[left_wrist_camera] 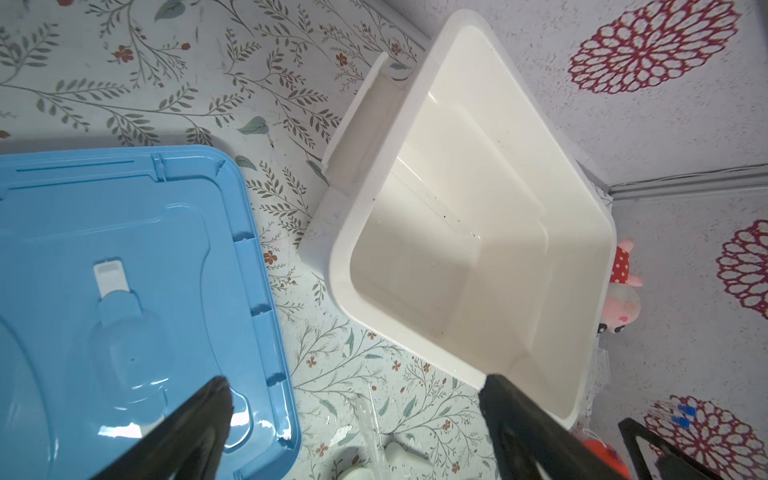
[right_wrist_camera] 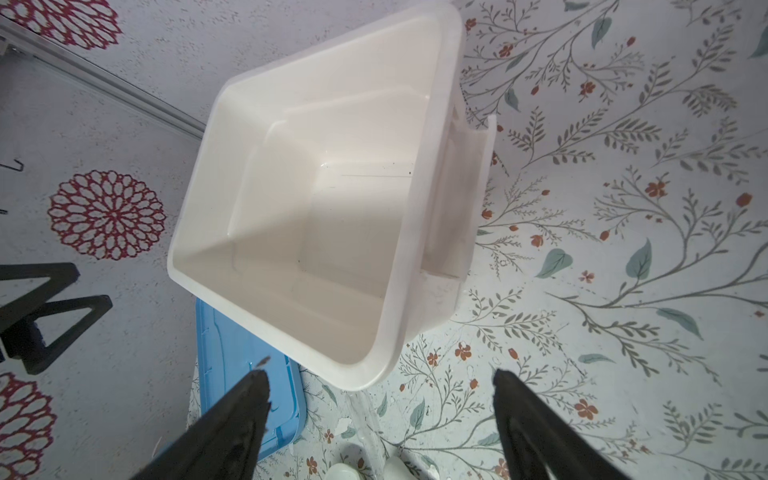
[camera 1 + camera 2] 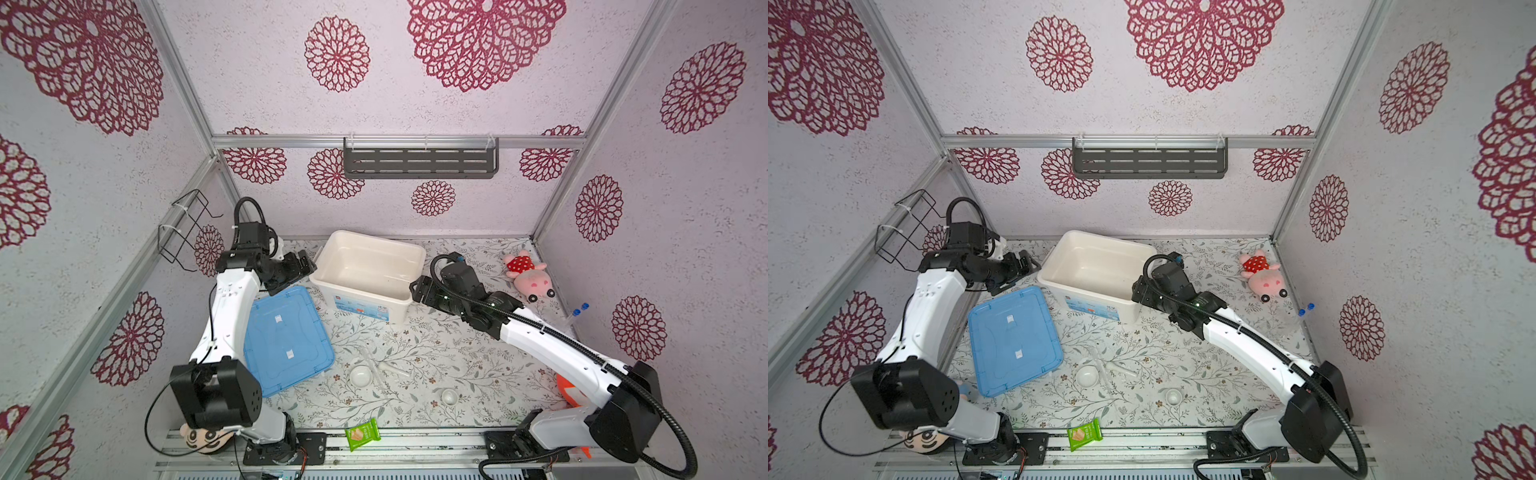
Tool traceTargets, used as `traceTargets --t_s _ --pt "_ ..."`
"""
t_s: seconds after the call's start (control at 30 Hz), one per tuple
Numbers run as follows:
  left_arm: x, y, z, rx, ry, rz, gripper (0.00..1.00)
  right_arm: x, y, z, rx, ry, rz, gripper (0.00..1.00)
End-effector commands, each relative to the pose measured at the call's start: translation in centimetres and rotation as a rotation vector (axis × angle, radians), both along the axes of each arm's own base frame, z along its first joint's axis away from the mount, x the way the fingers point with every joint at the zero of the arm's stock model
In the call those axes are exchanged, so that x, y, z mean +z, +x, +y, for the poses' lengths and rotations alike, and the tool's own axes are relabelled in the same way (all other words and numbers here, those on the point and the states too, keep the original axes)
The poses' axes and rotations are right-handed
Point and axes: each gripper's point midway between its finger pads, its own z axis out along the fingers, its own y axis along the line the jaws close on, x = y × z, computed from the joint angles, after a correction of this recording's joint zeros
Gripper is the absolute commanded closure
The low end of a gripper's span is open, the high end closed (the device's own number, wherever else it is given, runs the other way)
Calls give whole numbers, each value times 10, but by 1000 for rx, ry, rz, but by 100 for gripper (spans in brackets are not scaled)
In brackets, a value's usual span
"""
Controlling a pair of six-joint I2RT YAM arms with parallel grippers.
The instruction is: Organize the chemistry lab equipment
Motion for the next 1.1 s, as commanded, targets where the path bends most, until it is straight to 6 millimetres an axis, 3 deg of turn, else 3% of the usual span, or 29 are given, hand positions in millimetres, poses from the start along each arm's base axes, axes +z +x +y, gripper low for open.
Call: traceTargets --t_s 0.0,0.1,0.2,0.33,0.47,0.67,0.83,0.97,1.07 --pt "-18 -4 -5 -84 49 118 3 13 4 -8 -45 -19 -11 13" --pt "-37 0 -8 -114 71 200 3 15 9 -14 -70 -46 -27 13" --pt "-45 4 -12 -128 74 217 3 20 14 -4 -45 -26 -34 13" --pt "-44 13 -19 -147 52 190 2 11 17 6 -26 -22 6 13" --pt "-41 14 -44 -233 -44 172 2 8 19 7 -45 -6 22 13" --pt "-46 14 -59 -272 -46 201 2 12 31 -28 -182 -30 30 12" --pt "-40 19 -79 -250 -86 188 2 10 38 -46 -216 -22 30 12" --pt "-28 14 -121 -220 -226 125 3 10 36 -48 -203 -22 45 12" --pt "-31 1 -155 -239 -258 121 1 4 30 -58 -217 -67 53 12"
